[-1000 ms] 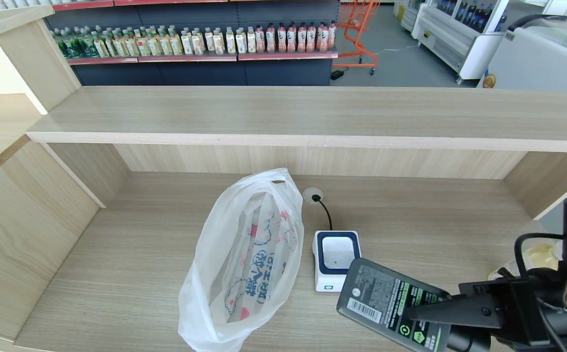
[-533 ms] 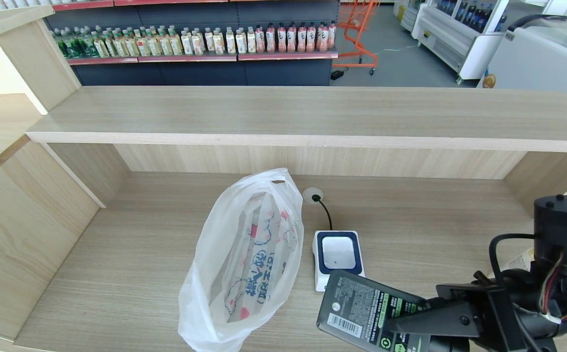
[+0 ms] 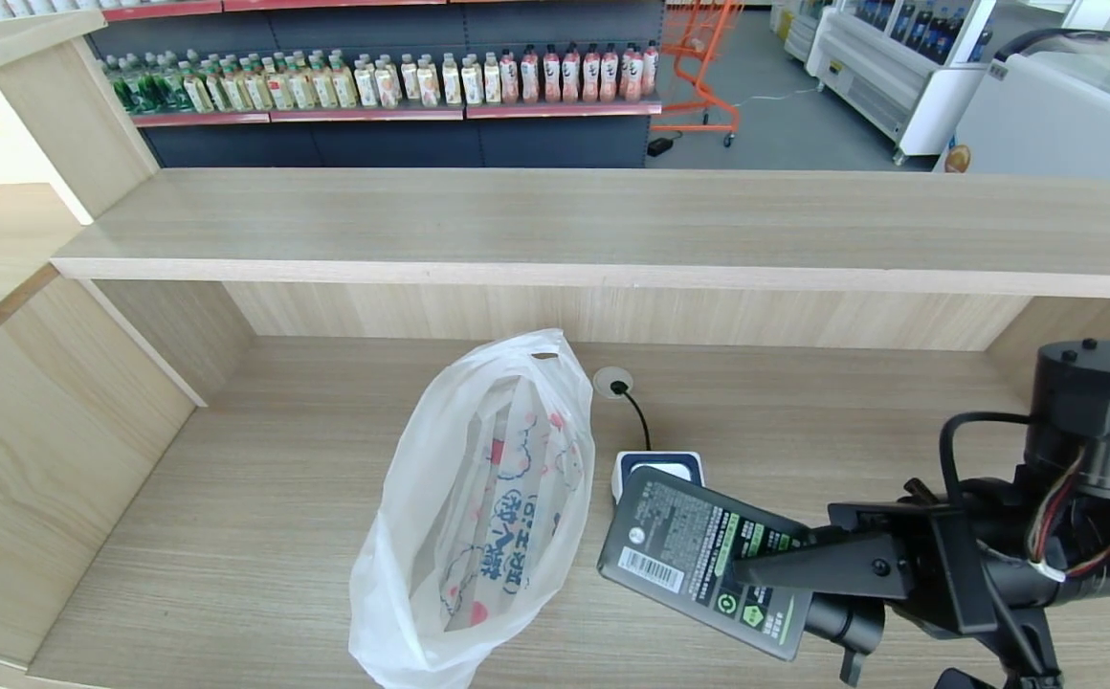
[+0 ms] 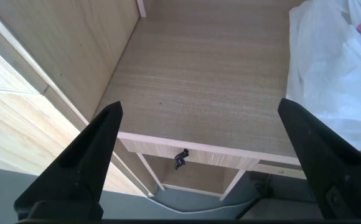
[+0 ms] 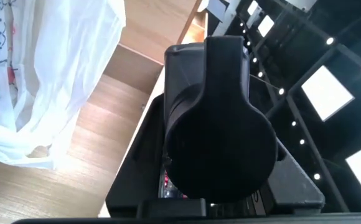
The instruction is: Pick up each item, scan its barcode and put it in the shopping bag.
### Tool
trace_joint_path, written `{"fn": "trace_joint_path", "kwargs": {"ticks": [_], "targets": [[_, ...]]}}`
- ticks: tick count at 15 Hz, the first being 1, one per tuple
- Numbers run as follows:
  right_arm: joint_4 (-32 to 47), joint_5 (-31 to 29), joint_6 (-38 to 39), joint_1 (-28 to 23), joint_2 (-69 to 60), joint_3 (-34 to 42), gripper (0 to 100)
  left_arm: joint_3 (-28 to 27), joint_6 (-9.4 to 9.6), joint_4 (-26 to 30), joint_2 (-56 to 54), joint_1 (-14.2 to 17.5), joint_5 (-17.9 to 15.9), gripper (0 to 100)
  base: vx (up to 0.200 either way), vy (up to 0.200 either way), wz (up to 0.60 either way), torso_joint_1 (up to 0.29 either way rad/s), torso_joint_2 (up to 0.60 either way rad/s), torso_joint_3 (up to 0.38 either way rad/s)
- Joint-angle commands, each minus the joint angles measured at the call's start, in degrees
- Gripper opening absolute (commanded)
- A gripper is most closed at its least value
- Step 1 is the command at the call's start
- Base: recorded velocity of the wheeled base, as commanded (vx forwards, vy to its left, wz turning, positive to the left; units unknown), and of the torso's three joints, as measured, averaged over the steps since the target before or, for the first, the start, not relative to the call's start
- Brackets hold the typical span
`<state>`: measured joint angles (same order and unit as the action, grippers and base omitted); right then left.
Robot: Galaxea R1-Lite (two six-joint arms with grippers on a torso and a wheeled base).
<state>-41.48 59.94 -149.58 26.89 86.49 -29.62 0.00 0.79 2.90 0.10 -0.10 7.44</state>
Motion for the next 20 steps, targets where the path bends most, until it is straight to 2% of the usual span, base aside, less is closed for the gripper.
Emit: {"fn": "trace_joint_path", "kwargs": {"ticks": [1,12,13,15,16,18,19,20], "targets": [[0.0,0.0,-0.01,0.0,0.96,-0.35,0,0.0,0.0,0.0,-0.01,0.01,0.03,100,0.0,0.0,0.0,0.0,0.0,0.0],[0.09,0.09,0.34,0.18,-0.36,-0.17,0,0.0,0.0,0.0,-0.01,0.01,0.03,100,0.0,0.0,0.0,0.0,0.0,0.0],[0.26,0.09,4.21,-0.44,-3.7,-0.35,0,0.0,0.0,0.0,-0.01,0.01,0.03,100,0.0,0.0,0.0,0.0,0.0,0.0],[0.26,-0.53,16.25,-5.01,-7.74,-0.96,0,0.0,0.0,0.0,-0.01,0.01,0.03,100,0.0,0.0,0.0,0.0,0.0,0.0],[0.53,-1.49,32.24,-9.4,-10.29,0.36,0,0.0,0.0,0.0,-0.01,0.01,0.03,100,0.0,0.0,0.0,0.0,0.0,0.0],[2.55,-7.12,50.53,-12.04,-11.35,4.31,0,0.0,0.0,0.0,-0.01,0.01,0.03,100,0.0,0.0,0.0,0.0,0.0,0.0],[4.83,-8.09,54.83,-13.53,-12.84,4.05,0,0.0,0.0,0.0,-0.01,0.01,0.03,100,0.0,0.0,0.0,0.0,0.0,0.0],[6.59,-5.8,55.18,-16.52,-14.07,4.49,0,0.0,0.0,0.0,-0.01,0.01,0.03,100,0.0,0.0,0.0,0.0,0.0,0.0]]}}
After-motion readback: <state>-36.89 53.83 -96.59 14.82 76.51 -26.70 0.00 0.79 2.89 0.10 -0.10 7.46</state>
